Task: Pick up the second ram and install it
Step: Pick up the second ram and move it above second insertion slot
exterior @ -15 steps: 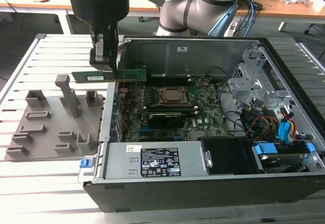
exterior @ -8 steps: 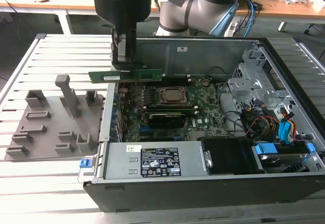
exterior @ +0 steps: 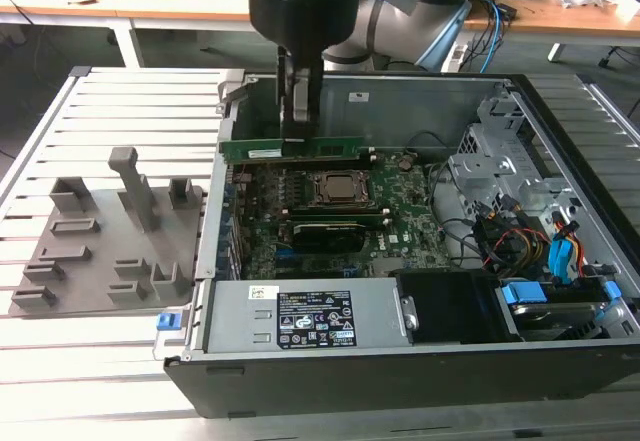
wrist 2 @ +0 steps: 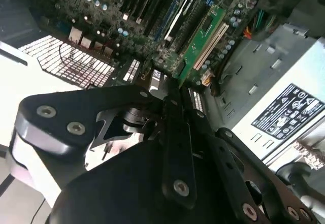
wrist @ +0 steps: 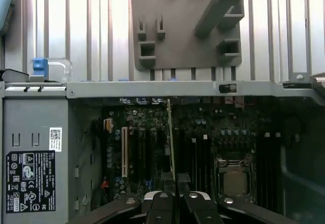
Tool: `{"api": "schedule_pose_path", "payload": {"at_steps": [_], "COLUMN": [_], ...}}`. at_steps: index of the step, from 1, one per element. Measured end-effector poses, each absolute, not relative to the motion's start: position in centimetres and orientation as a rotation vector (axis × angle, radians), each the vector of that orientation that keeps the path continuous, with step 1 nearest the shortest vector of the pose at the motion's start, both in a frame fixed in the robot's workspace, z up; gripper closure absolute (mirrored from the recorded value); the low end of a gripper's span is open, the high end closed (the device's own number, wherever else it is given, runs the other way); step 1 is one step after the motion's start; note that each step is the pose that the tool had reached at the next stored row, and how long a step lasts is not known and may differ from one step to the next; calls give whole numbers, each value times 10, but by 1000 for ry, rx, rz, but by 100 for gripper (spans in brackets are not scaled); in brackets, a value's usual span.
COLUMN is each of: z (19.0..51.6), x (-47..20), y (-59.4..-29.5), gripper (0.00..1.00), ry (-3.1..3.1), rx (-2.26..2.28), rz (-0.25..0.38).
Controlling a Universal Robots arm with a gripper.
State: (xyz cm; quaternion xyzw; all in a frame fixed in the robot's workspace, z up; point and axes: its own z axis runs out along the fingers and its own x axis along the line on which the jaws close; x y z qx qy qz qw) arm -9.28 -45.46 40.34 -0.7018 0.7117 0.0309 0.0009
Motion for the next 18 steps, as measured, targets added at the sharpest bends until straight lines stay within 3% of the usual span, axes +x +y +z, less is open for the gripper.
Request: {"api": "schedule_pose_path", "payload": {"at_steps": [13, 15, 18], "z": [403, 402, 399], "x": [-47, -47, -45], "y": [-455, -454, -435], "gripper": [86, 86, 86], "ry": [2234, 2221, 2213], "rx": [-2203, -2191, -2185], "rz": [98, 125, 139]}}
